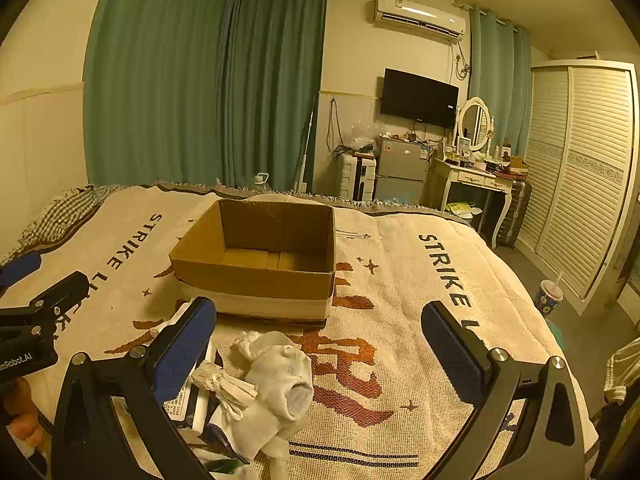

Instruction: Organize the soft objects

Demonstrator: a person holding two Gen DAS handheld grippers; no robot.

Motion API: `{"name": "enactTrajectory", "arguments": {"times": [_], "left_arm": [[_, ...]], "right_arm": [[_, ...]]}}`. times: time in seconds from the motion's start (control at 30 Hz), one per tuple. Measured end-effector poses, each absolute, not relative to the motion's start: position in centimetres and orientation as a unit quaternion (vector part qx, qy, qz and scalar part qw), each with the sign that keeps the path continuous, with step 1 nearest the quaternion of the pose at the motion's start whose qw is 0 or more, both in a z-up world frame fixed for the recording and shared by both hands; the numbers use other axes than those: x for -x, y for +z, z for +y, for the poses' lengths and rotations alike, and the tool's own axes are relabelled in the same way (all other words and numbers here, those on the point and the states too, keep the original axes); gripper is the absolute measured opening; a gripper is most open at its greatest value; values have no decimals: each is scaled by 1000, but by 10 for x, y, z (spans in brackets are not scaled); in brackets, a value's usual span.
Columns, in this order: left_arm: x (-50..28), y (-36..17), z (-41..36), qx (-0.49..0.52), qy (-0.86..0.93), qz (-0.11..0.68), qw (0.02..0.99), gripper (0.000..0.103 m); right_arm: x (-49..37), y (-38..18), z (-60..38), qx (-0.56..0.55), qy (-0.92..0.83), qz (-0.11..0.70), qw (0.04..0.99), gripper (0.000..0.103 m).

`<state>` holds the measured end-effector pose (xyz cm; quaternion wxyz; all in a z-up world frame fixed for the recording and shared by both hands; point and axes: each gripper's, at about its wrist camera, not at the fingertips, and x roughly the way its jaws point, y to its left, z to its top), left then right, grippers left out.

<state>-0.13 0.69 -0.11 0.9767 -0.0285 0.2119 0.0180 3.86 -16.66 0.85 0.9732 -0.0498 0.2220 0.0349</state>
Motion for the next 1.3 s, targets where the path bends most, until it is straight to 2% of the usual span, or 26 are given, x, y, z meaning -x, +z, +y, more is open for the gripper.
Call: {"name": "enactTrajectory", "arguments": {"times": [1.3], "left_arm": [[1,-1,6,26,19,212,977,103]], "right_arm": [[-38,7,-170,53,32,222,973,103]]}}
